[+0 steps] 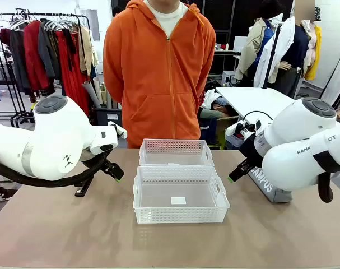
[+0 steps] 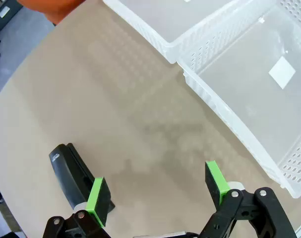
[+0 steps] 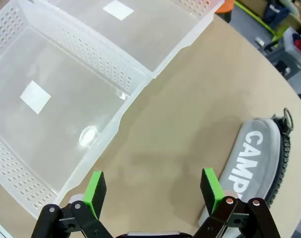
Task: Distribute items into two baskets.
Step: Pick up the Pencil pouch that the person points to.
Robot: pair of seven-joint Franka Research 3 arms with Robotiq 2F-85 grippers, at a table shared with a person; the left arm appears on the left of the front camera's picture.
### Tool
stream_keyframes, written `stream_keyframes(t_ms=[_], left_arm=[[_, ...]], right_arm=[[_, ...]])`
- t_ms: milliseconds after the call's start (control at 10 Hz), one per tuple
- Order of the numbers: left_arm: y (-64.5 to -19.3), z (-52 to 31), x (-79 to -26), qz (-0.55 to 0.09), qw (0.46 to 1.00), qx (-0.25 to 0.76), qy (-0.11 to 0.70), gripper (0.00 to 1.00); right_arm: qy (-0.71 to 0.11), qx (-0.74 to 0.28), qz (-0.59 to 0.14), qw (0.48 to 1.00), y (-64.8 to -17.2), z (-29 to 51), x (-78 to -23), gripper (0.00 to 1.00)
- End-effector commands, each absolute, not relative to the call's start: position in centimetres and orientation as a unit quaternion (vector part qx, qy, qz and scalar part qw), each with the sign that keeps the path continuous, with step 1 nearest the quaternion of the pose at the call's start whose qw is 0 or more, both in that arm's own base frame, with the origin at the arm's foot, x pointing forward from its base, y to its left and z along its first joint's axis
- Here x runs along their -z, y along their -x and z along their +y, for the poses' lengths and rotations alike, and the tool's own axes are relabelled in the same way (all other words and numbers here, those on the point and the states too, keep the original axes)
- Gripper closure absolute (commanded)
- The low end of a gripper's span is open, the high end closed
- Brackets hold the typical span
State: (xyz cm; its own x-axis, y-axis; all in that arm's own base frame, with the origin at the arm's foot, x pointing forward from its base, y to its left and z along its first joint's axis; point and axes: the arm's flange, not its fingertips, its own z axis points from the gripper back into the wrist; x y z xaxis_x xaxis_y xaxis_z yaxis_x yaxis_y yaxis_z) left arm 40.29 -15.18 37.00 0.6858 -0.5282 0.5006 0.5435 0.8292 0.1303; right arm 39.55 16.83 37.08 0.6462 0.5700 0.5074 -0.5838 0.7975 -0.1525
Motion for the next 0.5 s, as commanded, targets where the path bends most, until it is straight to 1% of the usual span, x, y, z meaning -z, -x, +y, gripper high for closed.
stream_keyframes(t_ms=[0, 400], left_arm=[[-40.29, -15.18, -37.01, -0.268, 0.918, 0.292, 0.014, 0.00], [-40.29, -15.18, -37.01, -0.268, 0.918, 0.292, 0.014, 0.00]], right_arm=[[-0.012, -0.318, -0.275, 0.907, -39.55, 16.83, -37.08, 0.00], [-0.012, -0.318, -0.275, 0.907, -39.55, 16.83, -37.08, 0.00]])
